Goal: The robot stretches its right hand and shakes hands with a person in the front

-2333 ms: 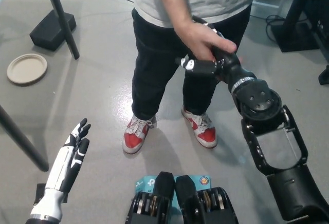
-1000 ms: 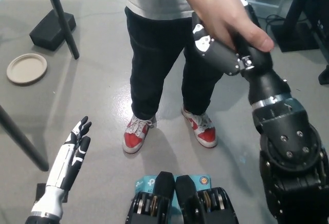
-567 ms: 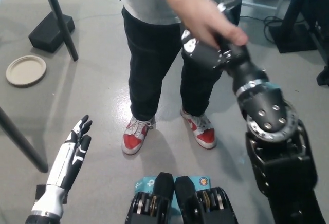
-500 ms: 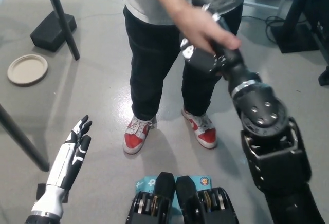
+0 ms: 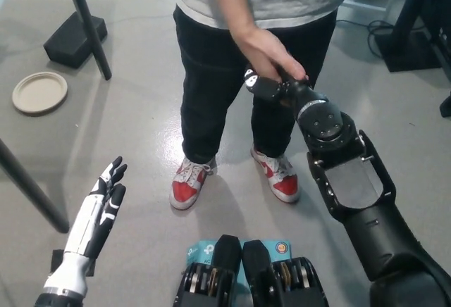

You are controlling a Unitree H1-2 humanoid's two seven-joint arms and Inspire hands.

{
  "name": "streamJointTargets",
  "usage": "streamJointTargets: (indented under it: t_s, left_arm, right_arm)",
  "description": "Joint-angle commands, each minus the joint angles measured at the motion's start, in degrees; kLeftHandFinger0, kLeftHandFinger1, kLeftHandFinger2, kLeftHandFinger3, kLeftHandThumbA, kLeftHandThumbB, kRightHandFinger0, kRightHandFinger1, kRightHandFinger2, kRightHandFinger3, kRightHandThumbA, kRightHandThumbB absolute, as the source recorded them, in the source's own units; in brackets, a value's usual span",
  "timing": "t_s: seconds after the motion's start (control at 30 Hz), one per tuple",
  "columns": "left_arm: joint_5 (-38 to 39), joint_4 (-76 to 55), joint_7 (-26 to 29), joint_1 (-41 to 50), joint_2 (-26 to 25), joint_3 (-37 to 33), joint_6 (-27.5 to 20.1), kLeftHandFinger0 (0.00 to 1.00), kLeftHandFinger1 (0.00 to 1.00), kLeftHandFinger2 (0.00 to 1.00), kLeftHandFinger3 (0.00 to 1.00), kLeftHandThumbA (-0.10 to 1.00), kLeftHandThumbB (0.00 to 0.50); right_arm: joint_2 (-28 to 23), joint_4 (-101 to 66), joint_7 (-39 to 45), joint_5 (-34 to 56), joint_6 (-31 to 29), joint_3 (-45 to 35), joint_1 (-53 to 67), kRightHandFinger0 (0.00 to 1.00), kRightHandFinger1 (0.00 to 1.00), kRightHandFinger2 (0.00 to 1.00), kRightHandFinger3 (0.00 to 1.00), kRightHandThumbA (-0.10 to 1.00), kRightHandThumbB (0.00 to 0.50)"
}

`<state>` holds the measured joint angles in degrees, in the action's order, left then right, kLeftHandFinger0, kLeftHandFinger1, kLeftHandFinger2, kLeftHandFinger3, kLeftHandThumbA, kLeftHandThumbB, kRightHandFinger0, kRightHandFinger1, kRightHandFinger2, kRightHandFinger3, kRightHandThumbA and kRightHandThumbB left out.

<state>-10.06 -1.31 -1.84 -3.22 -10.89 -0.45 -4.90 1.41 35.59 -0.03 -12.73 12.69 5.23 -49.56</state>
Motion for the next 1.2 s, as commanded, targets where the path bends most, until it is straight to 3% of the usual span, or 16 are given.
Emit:
streamJointTargets:
  t_s: [0.0, 0.1, 0.2, 0.63, 0.93, 0.97, 1.17]
  left_arm:
    - [0.2, -1.7, -0.6, -1.0, -0.6, -0.2, -0.8, 1.00, 1.00, 1.00, 1.00, 1.00, 0.103]
    - [0.2, -1.7, -0.6, -1.0, -0.6, -0.2, -0.8, 1.00, 1.00, 1.00, 1.00, 1.00, 0.104]
    - [0.7, -1.7, -0.5, -1.0, -0.6, 0.1, -0.6, 1.00, 1.00, 1.00, 1.00, 1.00, 0.126]
    - [0.4, -1.2, -0.4, -1.3, -0.7, 0.0, -1.0, 1.00, 1.00, 1.00, 1.00, 1.00, 0.107]
    - [0.5, -0.8, -0.4, -0.9, -0.5, 0.0, -1.4, 1.00, 1.00, 1.00, 1.00, 1.00, 0.104]
    - [0.4, -0.9, -0.4, -1.1, -0.5, -0.1, -1.1, 1.00, 1.00, 1.00, 1.00, 1.00, 0.096]
    - [0.0, -1.2, -0.4, -1.0, -0.6, -0.2, -0.5, 1.00, 1.00, 1.00, 1.00, 1.00, 0.107]
  right_arm:
    - [0.2, -13.6, -0.7, 0.0, -0.6, 0.2, 0.4, 1.00, 1.00, 1.00, 1.00, 0.19, 0.197]
    - [0.2, -14.6, -0.5, -0.1, 0.0, 0.3, 0.7, 1.00, 1.00, 1.00, 1.00, 0.20, 0.197]
    - [1.1, -39.9, 2.8, 1.2, 3.4, 1.7, 4.8, 1.00, 1.00, 1.00, 1.00, 0.20, 0.189]
    - [4.0, -83.2, 7.7, 2.5, 14.2, 5.6, 5.0, 1.00, 1.00, 1.00, 1.00, 0.20, 0.221]
    - [2.4, -78.0, 7.9, 2.9, 13.6, 5.1, 5.3, 1.00, 1.00, 1.00, 1.00, 0.15, 0.193]
    - [1.6, -64.6, 8.1, 4.6, 14.2, 2.7, 4.6, 1.00, 1.00, 1.00, 1.00, 0.13, 0.188]
    - [-0.5, -42.8, 6.2, 2.0, 9.0, 2.1, 1.0, 1.00, 1.00, 1.00, 1.00, 0.12, 0.193]
